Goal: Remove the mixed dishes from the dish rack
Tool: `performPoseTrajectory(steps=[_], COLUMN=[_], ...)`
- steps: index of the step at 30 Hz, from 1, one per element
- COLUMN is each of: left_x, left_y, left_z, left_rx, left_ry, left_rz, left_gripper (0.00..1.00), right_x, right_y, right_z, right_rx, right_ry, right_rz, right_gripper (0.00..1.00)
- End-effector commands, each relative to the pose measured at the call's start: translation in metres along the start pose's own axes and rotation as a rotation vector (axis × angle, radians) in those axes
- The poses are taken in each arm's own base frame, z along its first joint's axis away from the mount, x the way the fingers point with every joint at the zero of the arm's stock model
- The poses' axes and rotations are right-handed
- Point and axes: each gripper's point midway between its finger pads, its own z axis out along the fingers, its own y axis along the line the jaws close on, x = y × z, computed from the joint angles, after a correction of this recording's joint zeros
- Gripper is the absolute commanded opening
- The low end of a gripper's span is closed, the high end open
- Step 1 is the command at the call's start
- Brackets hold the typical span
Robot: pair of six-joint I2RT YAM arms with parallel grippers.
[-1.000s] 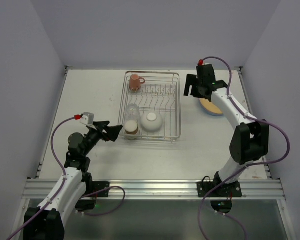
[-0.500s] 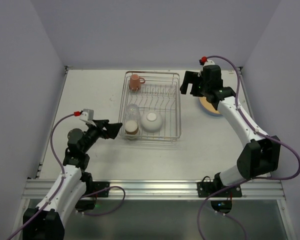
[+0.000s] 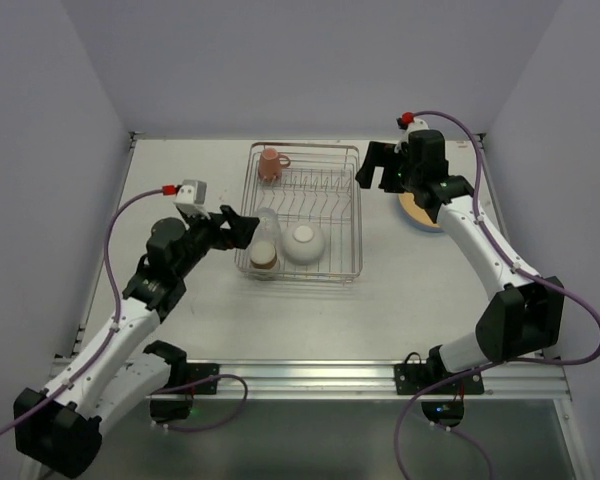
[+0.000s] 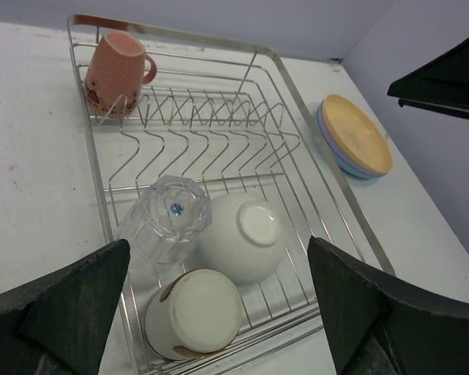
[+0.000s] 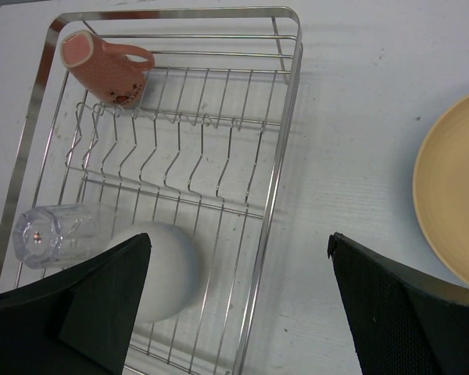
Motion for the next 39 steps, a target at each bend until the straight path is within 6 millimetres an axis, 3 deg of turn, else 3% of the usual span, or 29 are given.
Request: performPoseTrajectory(steps=[1,4,5,6,9,10,11,15,19,24,32,39], left_x=[-0.006,-0.008,-0.019,-0.008,0.000,-0.008,0.001,0.003,0.006,0.025,0.045,0.058], left_y=[0.005,0.004,0.001,0.005,0.006,0.005,0.006,0.011,0.001,0.003,0.004,0.017], left_z=[0.013,0.026,0.030,0.035,0.045,0.048,0.052,0.056,0.064,0.068,0.074,0.081], left_rx=[-0.127,-0.166,-0.174,-0.197,-0.234,-0.255,-0.268,-0.311,-0.224,-0.142,-0.120,-0.173], left_ry=[0.072,0.135,0.125,0.182,0.263,0.259,0.298,0.347,0.379,0.454,0.468,0.477], left_rz=[0.020,0.051,0.062,0.079,0.115,0.126,0.139,0.181,0.248,0.365,0.325,0.313], left_gripper=[1.00,1.00,1.00,1.00,1.00,1.00,1.00,1.00,1.00,1.00,1.00,1.00], right_x=[-0.014,-0.014,-0.014,-0.013,-0.013,-0.012,-0.012,-0.014,-0.015,-0.015,-0.015,-0.010], right_y=[0.012,0.013,0.013,0.014,0.020,0.021,0.022,0.026,0.028,0.031,0.034,0.038], right_z=[-0.010,-0.011,-0.011,-0.010,-0.012,-0.013,-0.013,-0.018,-0.021,-0.022,-0.020,-0.013], right_rx=[-0.052,-0.054,-0.054,-0.060,-0.094,-0.100,-0.103,-0.123,-0.135,-0.149,-0.166,-0.188], right_ry=[-0.049,-0.050,-0.050,-0.048,-0.052,-0.050,-0.050,-0.060,-0.067,-0.064,-0.057,-0.029], right_rz=[-0.022,-0.020,-0.014,-0.013,-0.003,-0.001,0.003,0.002,0.002,0.001,0.000,0.002], right_gripper=[0.99,0.99,0.99,0.99,0.99,0.99,0.99,0.99,0.99,0.99,0.99,0.99])
